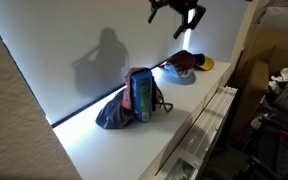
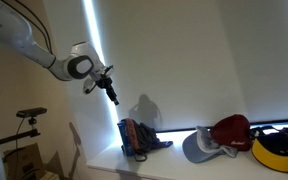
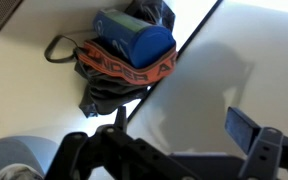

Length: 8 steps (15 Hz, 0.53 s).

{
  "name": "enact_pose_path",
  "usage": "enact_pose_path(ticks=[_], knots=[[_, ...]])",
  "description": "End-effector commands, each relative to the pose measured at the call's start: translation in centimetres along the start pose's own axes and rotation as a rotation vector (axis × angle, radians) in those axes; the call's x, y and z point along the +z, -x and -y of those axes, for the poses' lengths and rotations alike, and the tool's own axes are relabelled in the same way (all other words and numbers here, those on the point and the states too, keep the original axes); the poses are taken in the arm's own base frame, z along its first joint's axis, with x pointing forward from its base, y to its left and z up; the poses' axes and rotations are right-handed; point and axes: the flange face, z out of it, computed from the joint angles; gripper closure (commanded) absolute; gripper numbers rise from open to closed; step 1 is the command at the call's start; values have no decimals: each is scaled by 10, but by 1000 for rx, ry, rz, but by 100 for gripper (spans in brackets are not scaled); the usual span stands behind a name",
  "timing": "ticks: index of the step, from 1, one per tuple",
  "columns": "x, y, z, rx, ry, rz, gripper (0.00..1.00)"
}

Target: Move the grey clothing and put it on top of the capes in the right corner

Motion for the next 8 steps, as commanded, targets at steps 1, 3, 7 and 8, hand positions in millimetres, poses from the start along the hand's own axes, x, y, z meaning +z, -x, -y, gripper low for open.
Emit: enact_pose_path(ticks=[1,3,7,8], knots=[[15,-6,-7,21,23,45,0],[28,-14,-9,33,36,98,0],[34,-27,4,151,-15,46,0],[42,-39,6,198,-28,49,0]])
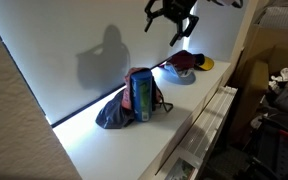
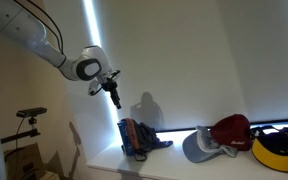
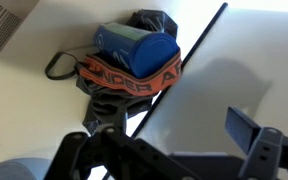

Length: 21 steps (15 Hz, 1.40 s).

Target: Move the grey clothing and put it on top of the capes in the right corner

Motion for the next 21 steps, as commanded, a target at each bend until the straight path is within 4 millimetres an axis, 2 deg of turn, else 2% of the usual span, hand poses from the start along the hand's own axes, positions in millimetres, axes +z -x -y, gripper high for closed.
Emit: enact_pose_path(ticks=[1,4,8,9,11,13,17,19,20,21], knots=[[22,-37,8,186,-68,-41,0],[53,-71,2,350,-104,-44,0],[109,-117,-17,537,-55,122,0],[87,-94,-18,474,-64,59,0],[108,-110,-23,513,-43,90,0],[114,-115,-22,521,-42,94,0],[155,-114,-46,521,207,225,0],[165,-117,-57,543,297,228,0],[154,-109,-53,521,233,218,0],[159,-111,-57,528,248,218,0]])
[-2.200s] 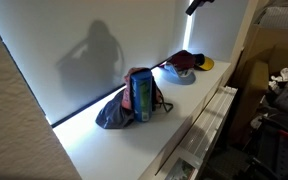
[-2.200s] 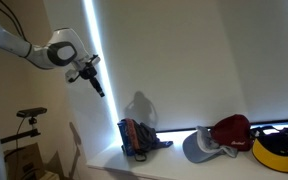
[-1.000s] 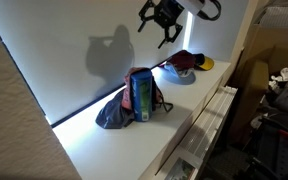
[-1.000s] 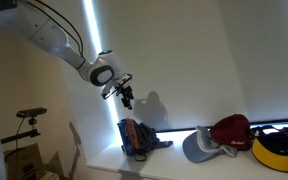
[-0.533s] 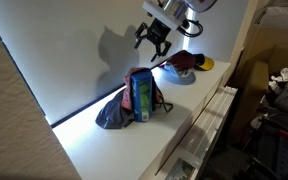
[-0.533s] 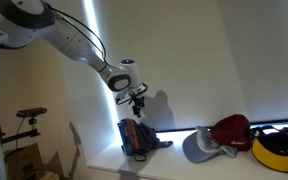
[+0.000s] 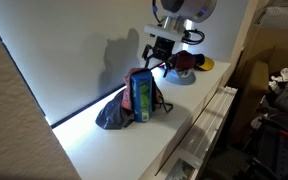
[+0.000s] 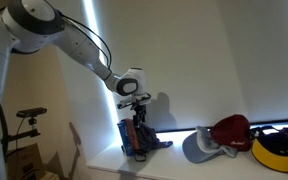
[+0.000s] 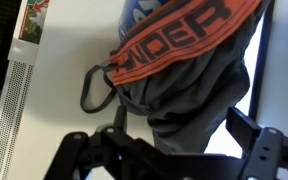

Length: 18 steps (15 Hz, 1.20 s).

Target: Move the grey clothing and put it on top of the capes in the right corner

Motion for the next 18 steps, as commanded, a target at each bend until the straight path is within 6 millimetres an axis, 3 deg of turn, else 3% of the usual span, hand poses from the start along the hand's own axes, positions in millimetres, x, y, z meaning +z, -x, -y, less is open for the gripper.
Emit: enact_pose_path(ticks=[1,5,7,8,9,13,16,18], knots=[[1,0,0,0,2,0,0],[4,6,7,10,-152,-16,0],[21,11,14,38,-223,8,0],[29,13,15,49,-220,26,0],[14,15,13,39,-195,12,0],[20,17,12,24,-179,22,0],[36,13,5,46,-67,26,0],[30,16,7,35,-109,25,0]])
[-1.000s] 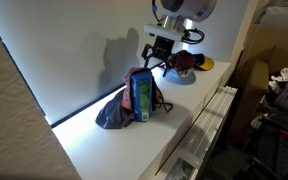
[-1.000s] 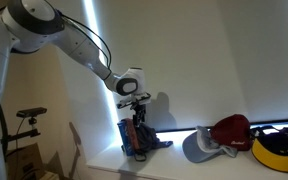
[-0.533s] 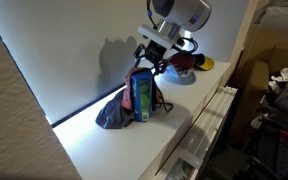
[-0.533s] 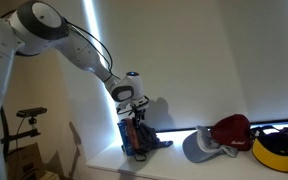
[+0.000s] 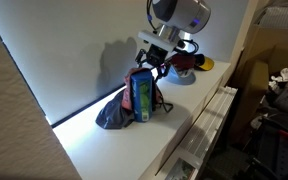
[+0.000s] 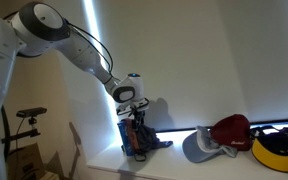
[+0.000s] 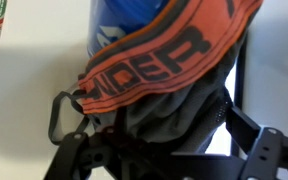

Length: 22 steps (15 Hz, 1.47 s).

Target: Move the grey clothing and put it on top of the capes in the right corner

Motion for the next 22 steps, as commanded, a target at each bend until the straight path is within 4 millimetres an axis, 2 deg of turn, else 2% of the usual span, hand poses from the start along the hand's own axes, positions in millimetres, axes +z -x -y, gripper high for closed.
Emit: enact_pose_path(ticks=[1,2,3,5,14,17,19,22], knots=[[-1,0,1,0,0,0,0],[-1,0,1,0,-1,0,0],[-1,1,1,2,-6,-1,25],[0,0,2,6,-5,7,34],[-1,-4,5,25,-16,14,98],[-12,-4,11,33,-75,-3,100],[-42,1,24,35,-203,-71,99],[-106,13,37,28,-362,-157,99]])
